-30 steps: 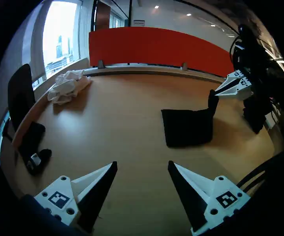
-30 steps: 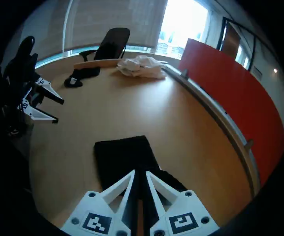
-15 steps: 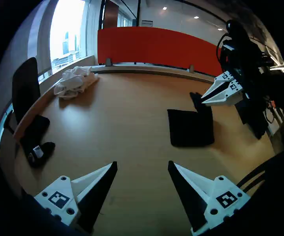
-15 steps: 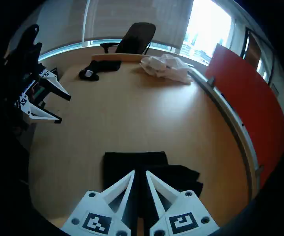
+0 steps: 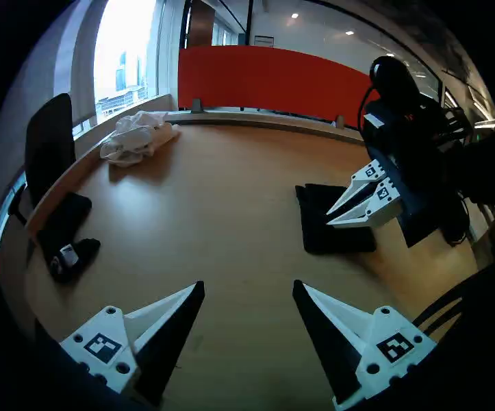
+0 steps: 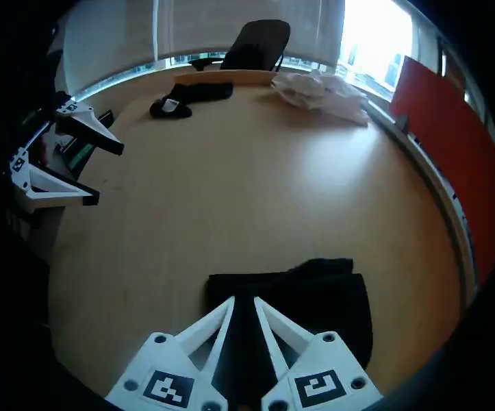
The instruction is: Fold towel
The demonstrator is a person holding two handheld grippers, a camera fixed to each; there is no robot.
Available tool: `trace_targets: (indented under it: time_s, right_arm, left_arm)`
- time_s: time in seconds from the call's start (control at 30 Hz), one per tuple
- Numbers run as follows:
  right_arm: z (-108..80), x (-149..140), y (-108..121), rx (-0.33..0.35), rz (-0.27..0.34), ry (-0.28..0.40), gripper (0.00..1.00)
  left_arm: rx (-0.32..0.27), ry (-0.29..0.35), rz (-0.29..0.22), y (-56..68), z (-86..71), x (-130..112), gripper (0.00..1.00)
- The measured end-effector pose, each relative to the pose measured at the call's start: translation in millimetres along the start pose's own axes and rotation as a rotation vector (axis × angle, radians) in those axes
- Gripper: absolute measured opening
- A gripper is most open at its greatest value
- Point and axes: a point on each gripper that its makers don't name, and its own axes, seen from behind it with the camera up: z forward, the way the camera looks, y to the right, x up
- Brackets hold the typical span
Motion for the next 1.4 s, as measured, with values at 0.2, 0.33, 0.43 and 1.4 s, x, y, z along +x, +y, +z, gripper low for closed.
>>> trace_targets:
  time_s: [0.2,0.33,0.43,1.4]
  right_arm:
    - [-4.1,2,-1,-0.004,0.002,0.005,0.12]
    - [-7.5,3,-1,-0.008,0.003,0.012,0.35]
    - [-10.4,3,-2,-0.012,0.008,0.017,0.52]
    - [-52.5,-54,-9,-0.119,0.164,0.013,0.58]
  left_arm:
    - [-0.007,0.0,0.004,1.0,-0.4,0,0.96]
    - [-0.011,0.002,0.01,1.9,-0.4,1,0.96]
    - [-0.013,0.002,0.012,2.5,-0.4,1,0.96]
    - [-0.03,0.012,0.047,6.8,-0.3,7,0.96]
